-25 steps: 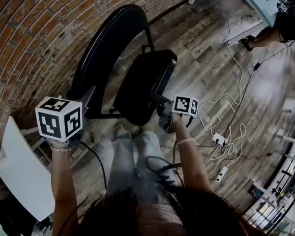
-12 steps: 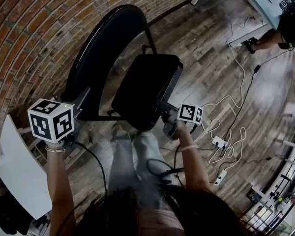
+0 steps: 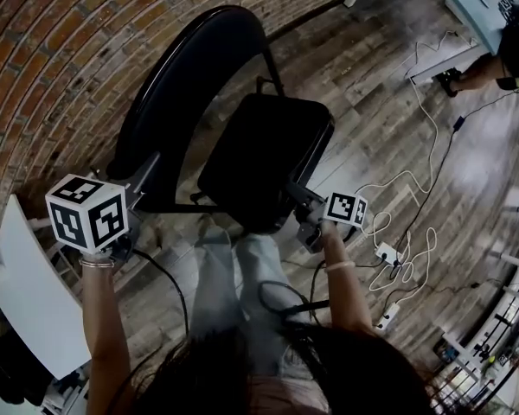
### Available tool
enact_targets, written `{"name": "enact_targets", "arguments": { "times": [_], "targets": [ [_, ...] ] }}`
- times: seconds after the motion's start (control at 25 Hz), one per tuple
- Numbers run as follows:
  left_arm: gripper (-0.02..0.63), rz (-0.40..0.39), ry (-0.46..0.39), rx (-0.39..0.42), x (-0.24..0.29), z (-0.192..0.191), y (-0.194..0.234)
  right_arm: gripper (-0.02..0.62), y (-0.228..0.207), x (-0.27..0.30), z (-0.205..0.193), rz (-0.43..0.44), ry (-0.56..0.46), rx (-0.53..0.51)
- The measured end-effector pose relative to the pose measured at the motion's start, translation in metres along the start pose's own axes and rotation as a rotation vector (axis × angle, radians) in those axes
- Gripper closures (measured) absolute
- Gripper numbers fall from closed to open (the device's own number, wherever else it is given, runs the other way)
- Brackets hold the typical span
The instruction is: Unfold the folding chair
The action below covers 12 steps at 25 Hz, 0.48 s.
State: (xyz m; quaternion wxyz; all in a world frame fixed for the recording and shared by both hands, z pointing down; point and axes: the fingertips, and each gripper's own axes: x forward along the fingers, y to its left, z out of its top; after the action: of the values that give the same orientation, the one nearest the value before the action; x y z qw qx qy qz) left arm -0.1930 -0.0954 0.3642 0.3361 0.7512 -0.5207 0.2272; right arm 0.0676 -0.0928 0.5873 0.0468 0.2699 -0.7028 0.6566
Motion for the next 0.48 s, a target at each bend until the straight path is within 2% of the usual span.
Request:
{"name": "enact_targets", "arguments": {
  "times": [0.48],
  "targets": [
    [0.552,-0.014,-0.013,-0.014,0.005,-0.009,-0.001,0.414,-0.027,-0.013,-0.006,0.011,-0.005,0.013]
  ]
}}
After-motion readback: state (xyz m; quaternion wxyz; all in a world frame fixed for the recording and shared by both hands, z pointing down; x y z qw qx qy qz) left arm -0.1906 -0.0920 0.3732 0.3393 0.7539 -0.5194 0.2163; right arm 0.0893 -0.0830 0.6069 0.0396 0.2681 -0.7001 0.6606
